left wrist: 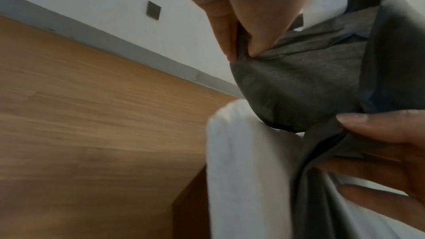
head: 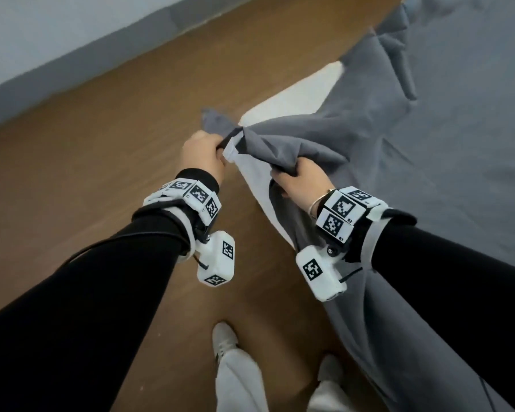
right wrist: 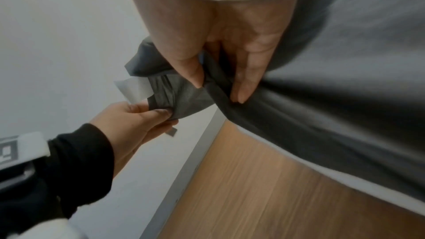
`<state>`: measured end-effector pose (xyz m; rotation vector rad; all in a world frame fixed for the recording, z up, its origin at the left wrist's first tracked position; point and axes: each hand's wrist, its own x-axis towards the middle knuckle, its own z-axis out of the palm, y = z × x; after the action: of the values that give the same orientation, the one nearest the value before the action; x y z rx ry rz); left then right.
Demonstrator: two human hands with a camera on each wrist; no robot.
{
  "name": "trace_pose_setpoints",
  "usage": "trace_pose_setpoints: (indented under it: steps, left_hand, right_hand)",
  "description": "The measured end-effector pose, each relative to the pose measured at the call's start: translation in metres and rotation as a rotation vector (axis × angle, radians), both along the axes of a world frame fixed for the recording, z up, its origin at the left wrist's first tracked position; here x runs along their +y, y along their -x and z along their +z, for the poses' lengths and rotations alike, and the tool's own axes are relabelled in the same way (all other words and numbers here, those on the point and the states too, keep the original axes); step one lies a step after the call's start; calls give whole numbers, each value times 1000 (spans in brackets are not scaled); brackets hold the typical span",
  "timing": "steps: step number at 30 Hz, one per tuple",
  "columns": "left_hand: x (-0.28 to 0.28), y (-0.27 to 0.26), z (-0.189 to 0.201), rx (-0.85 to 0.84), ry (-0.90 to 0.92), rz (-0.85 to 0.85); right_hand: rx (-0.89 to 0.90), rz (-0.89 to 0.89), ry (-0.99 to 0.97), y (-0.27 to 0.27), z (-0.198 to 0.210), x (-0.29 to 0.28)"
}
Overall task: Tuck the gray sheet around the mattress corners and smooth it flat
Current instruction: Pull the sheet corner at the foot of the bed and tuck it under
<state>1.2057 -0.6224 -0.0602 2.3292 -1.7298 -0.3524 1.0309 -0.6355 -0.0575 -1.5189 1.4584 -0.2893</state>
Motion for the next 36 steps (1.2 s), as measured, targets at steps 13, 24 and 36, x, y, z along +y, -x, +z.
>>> trace_pose_setpoints:
  steps: [13, 24, 36]
  left_hand:
    - [10, -179, -54, 54, -253, 203]
    - [-96, -125, -74, 202, -320, 20]
    - [-193, -45, -123, 148, -581, -300]
  right_hand:
    - [211, 510, -6, -178, -67, 2]
    - [408, 166, 310, -112, -61, -145]
    - [701, 502, 218, -76, -81, -237]
